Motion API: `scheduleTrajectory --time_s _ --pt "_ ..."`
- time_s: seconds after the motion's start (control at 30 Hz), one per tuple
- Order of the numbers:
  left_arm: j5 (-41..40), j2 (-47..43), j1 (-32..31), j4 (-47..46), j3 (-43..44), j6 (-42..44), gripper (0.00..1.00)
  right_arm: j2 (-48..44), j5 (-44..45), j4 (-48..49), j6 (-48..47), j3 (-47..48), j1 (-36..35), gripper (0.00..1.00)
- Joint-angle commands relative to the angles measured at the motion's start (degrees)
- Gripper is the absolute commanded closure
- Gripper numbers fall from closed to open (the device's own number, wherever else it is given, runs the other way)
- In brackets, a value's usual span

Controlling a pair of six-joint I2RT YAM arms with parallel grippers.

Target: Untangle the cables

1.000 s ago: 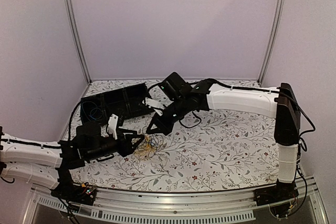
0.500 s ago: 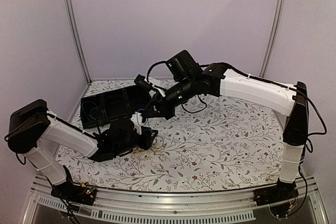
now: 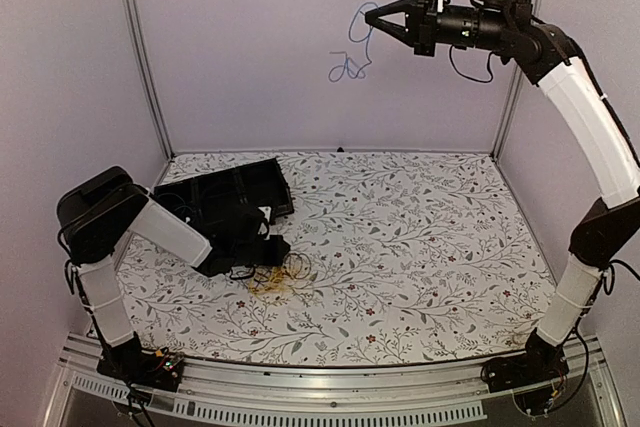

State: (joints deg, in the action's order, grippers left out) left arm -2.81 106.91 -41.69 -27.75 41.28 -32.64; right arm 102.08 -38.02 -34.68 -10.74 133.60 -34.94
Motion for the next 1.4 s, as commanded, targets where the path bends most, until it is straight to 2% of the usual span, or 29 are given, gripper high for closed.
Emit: scheduleTrajectory --time_s 0.0,0.13,0.23,0.33,0.57,0.8,0.93,1.03,1.37 --pt "7.2 1.7 1.1 2.3 1.1 -2.7 0.96 -3.7 1.5 -1.3 -2.4 0.4 0.9 1.00" --pt "9.0 -0.3 0.8 2.2 0.6 -2.1 0.92 -5.9 1.2 -0.1 -2.6 -7.6 1.8 1.00" --pt "7.5 -5.1 -1.6 1.9 -1.5 -0.2 0.77 -7.9 0.5 1.6 -3.1 -16.1 1.9 1.00" --pt "3.4 -11.6 -5.0 2.8 -3.8 2.4 0.68 -9.8 -0.4 3.2 -3.6 -24.2 1.9 1.00" --pt "-8.4 -27.5 -12.1 7.1 -9.5 5.7 0.58 -13.1 -7.7 10.1 -1.3 -43.1 1.8 1.00" --pt "-14.6 -35.9 -12.9 10.4 -11.3 8.8 0.55 -12.1 -16.4 19.3 5.1 -57.5 1.9 1.00" --pt "-12.7 -34.3 -12.8 10.3 -9.0 12.1 0.55 -10.5 -16.0 19.9 4.0 -60.9 1.8 1.00" --pt "-9.0 -29.7 -12.8 9.0 -5.9 12.7 0.56 -10.9 -14.9 19.9 2.1 -63.2 1.9 1.00" --pt "9.2 -1.5 -12.7 19.5 18.3 5.8 0.61 -17.2 -11.9 19.0 -5.1 -72.7 1.9 1.00"
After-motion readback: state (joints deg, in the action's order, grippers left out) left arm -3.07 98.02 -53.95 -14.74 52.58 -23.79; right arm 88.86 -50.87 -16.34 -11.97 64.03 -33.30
